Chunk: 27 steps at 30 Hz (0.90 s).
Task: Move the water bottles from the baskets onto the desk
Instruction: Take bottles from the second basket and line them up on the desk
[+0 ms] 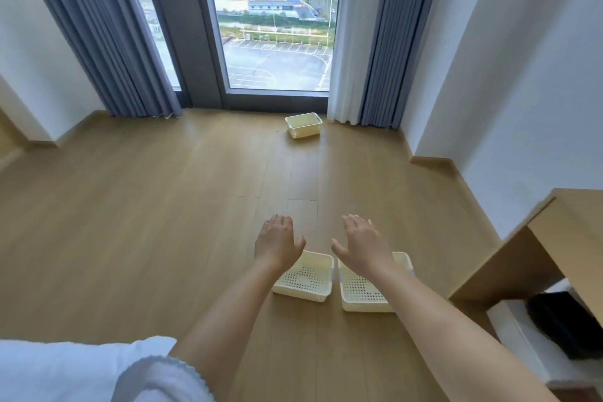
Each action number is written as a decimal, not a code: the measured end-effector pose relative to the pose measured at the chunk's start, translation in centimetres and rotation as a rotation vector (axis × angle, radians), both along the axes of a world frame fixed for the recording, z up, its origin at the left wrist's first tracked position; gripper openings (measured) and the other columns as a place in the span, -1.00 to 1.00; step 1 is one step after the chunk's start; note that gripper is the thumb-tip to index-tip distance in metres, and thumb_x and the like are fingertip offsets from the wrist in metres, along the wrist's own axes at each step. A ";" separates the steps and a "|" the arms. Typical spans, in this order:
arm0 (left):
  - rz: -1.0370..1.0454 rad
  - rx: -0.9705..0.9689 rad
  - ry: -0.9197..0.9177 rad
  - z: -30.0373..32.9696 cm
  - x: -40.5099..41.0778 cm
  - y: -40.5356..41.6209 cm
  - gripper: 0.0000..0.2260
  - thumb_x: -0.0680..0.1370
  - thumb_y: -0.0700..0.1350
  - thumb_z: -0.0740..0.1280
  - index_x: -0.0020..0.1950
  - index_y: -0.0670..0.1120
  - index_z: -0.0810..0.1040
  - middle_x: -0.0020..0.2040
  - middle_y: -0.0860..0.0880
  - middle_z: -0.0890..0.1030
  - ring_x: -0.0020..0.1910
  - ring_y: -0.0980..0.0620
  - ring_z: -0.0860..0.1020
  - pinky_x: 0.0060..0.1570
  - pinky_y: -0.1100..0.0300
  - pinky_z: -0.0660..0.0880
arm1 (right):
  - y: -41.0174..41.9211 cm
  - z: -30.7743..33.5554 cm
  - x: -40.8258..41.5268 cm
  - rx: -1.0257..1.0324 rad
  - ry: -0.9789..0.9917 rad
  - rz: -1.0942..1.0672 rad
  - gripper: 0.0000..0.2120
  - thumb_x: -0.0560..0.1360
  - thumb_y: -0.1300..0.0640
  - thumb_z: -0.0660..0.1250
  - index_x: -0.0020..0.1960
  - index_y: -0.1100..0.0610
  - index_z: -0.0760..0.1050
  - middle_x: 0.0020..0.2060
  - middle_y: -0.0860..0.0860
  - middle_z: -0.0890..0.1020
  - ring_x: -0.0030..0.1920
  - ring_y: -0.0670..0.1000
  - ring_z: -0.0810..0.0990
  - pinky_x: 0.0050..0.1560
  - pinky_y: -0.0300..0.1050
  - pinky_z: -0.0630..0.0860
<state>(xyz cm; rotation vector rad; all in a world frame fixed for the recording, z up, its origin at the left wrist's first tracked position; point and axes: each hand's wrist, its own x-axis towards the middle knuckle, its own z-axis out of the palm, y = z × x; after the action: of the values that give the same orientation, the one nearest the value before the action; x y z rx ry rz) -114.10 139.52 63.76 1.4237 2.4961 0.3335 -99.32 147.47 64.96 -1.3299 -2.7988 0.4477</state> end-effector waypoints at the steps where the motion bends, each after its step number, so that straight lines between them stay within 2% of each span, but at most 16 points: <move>1: 0.008 -0.015 -0.006 -0.3 -0.8 0.0 -0.62 0.59 0.02 0.17 0.29 -0.21 0.38 0.30 -0.14 0.44 0.35 -0.08 0.34 0.37 0.12 0.23 | 0.1 -0.3 -0.7 -0.003 -0.008 0.007 -0.44 0.58 -0.06 0.14 0.47 0.21 0.16 0.46 0.10 0.27 0.49 0.04 0.16 0.51 -0.03 -0.02; 8: 0.048 -0.051 -0.077 -3.3 -3.1 2.4 -0.67 0.60 0.00 0.14 0.22 -0.21 0.40 0.22 -0.13 0.47 0.28 -0.09 0.38 0.29 0.14 0.26 | 3.2 -2.8 -3.2 -0.072 -0.062 0.024 -0.45 0.59 -0.06 0.12 0.47 0.20 0.16 0.46 0.09 0.27 0.49 0.04 0.16 0.50 -0.04 -0.02; 13: 0.085 -0.084 -0.087 -4.3 -4.9 6.8 -0.63 0.59 0.01 0.15 0.29 -0.21 0.37 0.28 -0.13 0.44 0.33 -0.09 0.34 0.36 0.10 0.24 | 8.5 -4.2 -5.4 -0.082 -0.074 0.062 -0.44 0.58 -0.06 0.13 0.48 0.20 0.15 0.46 0.09 0.27 0.49 0.05 0.17 0.52 -0.02 -0.01; 17: 0.131 -0.091 -0.132 -4.6 -5.7 11.1 -0.60 0.59 0.00 0.16 0.33 -0.21 0.35 0.32 -0.13 0.42 0.35 -0.09 0.34 0.34 0.07 0.27 | 13.1 -5.1 -6.9 -0.113 -0.076 0.090 -0.43 0.57 -0.06 0.13 0.48 0.20 0.16 0.45 0.10 0.29 0.48 0.06 0.20 0.51 -0.02 0.00; 21: 0.143 -0.090 -0.149 -5.7 -6.7 14.7 -0.55 0.60 0.01 0.16 0.40 -0.21 0.29 0.40 -0.13 0.36 0.44 -0.07 0.25 0.40 0.08 0.20 | 17.2 -6.5 -8.4 -0.139 -0.092 0.108 -0.42 0.57 -0.07 0.14 0.49 0.20 0.14 0.47 0.10 0.27 0.48 0.05 0.19 0.51 -0.01 0.00; 27: 0.193 -0.148 -0.187 -9.5 -10.0 17.5 -0.57 0.61 0.00 0.14 0.39 -0.23 0.30 0.44 -0.12 0.32 0.49 -0.04 0.17 0.45 0.12 0.07 | 20.7 -10.6 -10.8 -0.210 -0.115 0.107 -0.42 0.58 -0.07 0.13 0.50 0.19 0.13 0.48 0.08 0.25 0.48 0.06 0.20 0.50 -0.03 0.01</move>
<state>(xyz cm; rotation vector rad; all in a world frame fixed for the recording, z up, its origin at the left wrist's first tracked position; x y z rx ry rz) -124.15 157.05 54.28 1.0487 2.4519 0.2962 -110.15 168.19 54.35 -1.2827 -2.9991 0.7084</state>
